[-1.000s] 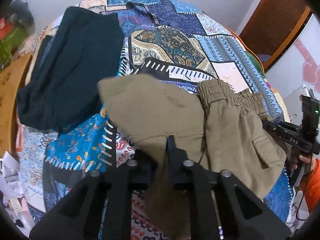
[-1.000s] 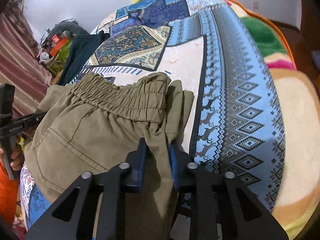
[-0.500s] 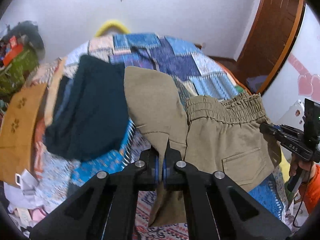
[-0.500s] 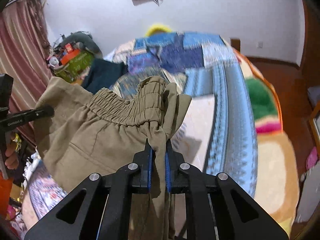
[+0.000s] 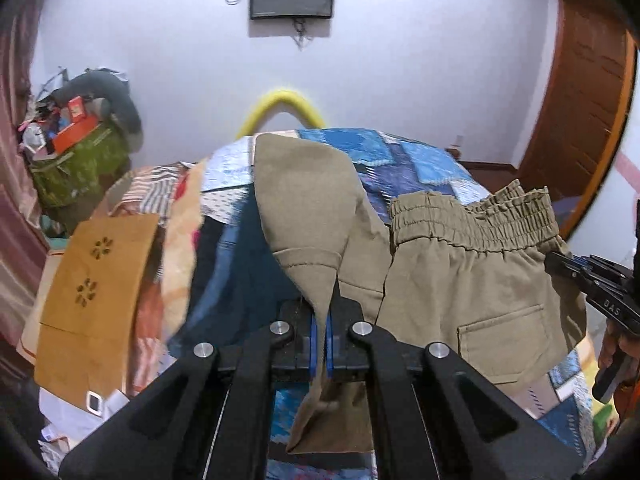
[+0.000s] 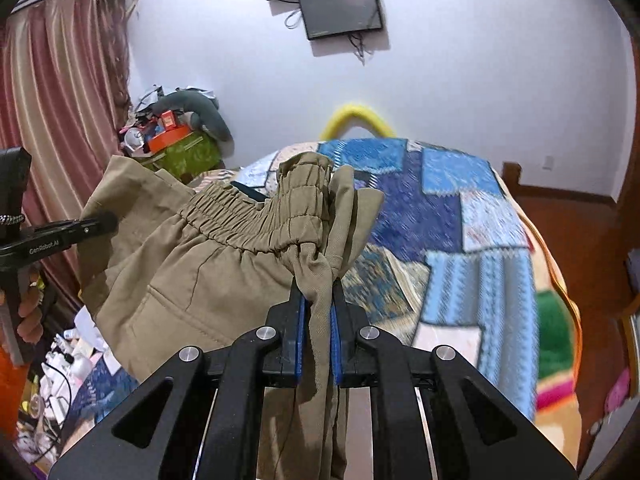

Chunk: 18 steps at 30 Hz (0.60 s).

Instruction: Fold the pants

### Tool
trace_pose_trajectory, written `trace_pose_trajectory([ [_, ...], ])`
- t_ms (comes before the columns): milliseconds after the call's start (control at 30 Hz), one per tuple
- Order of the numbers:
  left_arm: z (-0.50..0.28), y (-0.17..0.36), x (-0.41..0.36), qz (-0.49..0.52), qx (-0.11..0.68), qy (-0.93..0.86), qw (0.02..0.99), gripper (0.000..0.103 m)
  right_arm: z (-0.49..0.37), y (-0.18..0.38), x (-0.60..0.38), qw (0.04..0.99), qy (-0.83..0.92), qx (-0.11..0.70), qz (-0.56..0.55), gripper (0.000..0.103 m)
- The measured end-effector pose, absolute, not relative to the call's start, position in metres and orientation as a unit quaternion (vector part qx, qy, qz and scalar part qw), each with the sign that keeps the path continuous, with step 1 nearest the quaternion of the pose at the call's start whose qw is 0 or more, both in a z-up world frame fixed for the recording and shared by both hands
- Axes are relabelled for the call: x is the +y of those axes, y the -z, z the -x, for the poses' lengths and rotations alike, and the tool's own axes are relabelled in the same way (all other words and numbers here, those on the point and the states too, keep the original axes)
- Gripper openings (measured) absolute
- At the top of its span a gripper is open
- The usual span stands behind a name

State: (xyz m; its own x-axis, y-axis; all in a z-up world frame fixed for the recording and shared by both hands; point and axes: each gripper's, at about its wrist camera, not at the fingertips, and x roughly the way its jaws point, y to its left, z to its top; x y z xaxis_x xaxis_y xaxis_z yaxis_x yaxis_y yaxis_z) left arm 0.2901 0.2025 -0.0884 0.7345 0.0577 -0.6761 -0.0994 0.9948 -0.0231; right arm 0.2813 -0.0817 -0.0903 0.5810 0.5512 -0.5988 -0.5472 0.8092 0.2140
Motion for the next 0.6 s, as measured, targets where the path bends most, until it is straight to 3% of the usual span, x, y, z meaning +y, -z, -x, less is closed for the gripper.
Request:
trace_pose_trajectory([
  [267,-0.326,0.115,0.267,0.056,0.375,-0.092,0.921,0.002,-0.315,0.114,-0.012,0.88,-0.321,0.35,0.004,0.009],
  [600,-0.36,0.203,0.337,0.085,0.43,-0.152,0.886,0.002,-0.335,0.174,0.061,0.85,-0.333,0.408,0.01,0.009],
])
